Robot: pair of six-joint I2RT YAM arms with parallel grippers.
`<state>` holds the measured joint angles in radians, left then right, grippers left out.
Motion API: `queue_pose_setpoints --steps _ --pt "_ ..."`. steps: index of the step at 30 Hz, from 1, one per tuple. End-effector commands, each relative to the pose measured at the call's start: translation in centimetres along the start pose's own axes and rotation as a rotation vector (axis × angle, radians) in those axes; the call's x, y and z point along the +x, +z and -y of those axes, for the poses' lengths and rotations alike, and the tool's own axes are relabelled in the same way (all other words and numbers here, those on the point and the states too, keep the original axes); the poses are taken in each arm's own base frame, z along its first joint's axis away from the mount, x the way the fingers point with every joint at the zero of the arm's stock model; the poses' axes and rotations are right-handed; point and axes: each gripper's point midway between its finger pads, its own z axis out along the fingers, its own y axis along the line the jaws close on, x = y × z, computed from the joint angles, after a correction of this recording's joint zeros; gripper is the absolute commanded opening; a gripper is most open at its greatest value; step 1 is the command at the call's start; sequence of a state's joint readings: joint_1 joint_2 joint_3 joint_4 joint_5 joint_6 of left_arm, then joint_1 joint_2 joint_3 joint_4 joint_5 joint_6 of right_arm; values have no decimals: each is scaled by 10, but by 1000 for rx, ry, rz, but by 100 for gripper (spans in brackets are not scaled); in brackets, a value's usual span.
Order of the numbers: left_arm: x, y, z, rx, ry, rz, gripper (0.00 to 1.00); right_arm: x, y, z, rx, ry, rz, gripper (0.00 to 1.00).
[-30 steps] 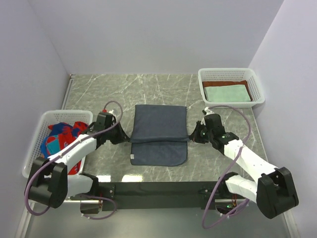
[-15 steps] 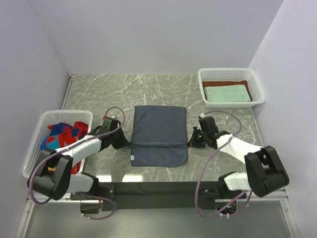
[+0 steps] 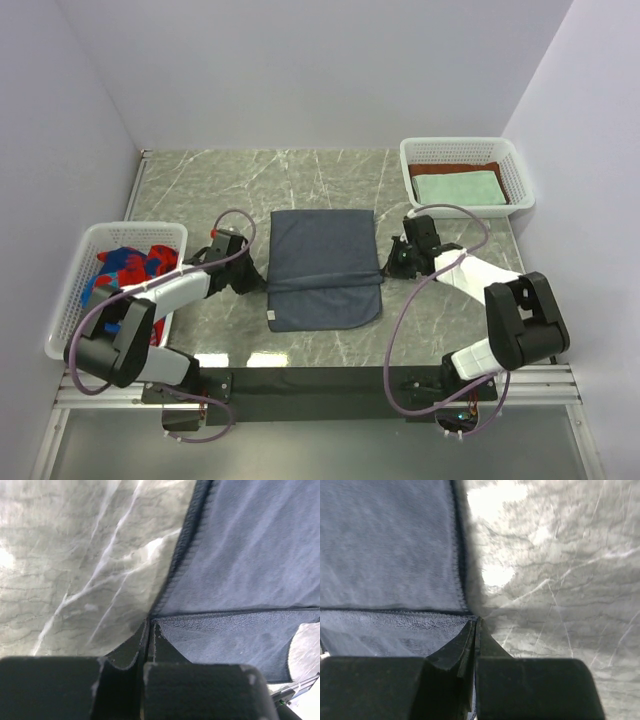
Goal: Fold and stack the towels
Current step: Fold the towel
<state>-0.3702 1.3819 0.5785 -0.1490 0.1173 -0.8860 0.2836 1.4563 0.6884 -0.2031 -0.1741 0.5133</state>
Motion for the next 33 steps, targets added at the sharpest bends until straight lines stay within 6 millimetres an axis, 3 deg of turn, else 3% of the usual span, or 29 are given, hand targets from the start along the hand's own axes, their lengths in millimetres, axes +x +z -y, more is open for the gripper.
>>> queue_pose_setpoints --steps 1,14,19,27,33 --pt "-26 -13 4 -32 19 95 1 -28 -17 13 78 -42 94 0" --pt "-58 -67 32 0 124 206 1 -50 -82 -14 -14 -77 241 0" --pt "-57 -86 36 35 128 228 1 -40 -93 -17 -56 -73 248 0" --pt "-23 -66 13 46 102 139 1 -6 -82 -14 -127 -25 211 0" --pt "3 -39 -13 10 71 70 1 27 -52 8 -83 6 122 0"
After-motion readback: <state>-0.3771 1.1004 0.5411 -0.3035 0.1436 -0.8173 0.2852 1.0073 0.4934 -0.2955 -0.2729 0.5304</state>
